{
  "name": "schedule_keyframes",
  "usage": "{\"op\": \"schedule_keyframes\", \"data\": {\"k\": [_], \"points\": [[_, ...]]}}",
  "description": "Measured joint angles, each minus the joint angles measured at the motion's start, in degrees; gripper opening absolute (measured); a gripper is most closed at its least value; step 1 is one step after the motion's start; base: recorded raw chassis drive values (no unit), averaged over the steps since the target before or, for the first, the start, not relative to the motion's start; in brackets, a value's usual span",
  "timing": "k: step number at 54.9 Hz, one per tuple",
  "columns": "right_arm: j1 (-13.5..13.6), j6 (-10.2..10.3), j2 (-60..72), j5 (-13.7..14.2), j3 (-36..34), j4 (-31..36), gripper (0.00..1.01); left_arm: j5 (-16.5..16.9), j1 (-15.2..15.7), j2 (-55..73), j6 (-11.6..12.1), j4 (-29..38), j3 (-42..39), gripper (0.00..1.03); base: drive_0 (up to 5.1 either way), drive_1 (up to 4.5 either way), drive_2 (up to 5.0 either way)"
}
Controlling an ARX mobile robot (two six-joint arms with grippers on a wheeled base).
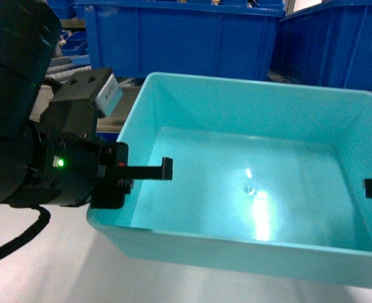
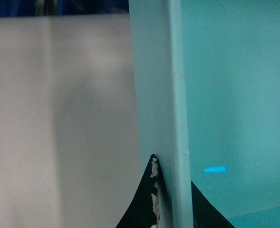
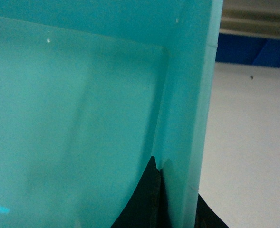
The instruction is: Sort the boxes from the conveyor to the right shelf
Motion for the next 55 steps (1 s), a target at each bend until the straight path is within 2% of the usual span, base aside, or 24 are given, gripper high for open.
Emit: {"op": "schedule_keyframes", "data": {"k": [10,27,55], "points": [[-0.07,-0.24,-5.75,0.09,-0.61,1.77,0.02,-0.17,0.00,-4.39,-0.59,1.27,-0.61,0.02,0.0,0.00,0.0],[-0.07,-0.37,-5.16,0.20,-1.05,1.42,0.02,-0.11,0.00,-4.09,-0.66,0.74,-0.81,0.02,0.0,0.00,0.0],[-0.35,-0.35,-4.98,0.13,-1.14,1.25,0.02,-0.09,-0.22,-4.00,-0.79,0.68,-0.83,0.02,-4.0,-0.77,4.5]]}}
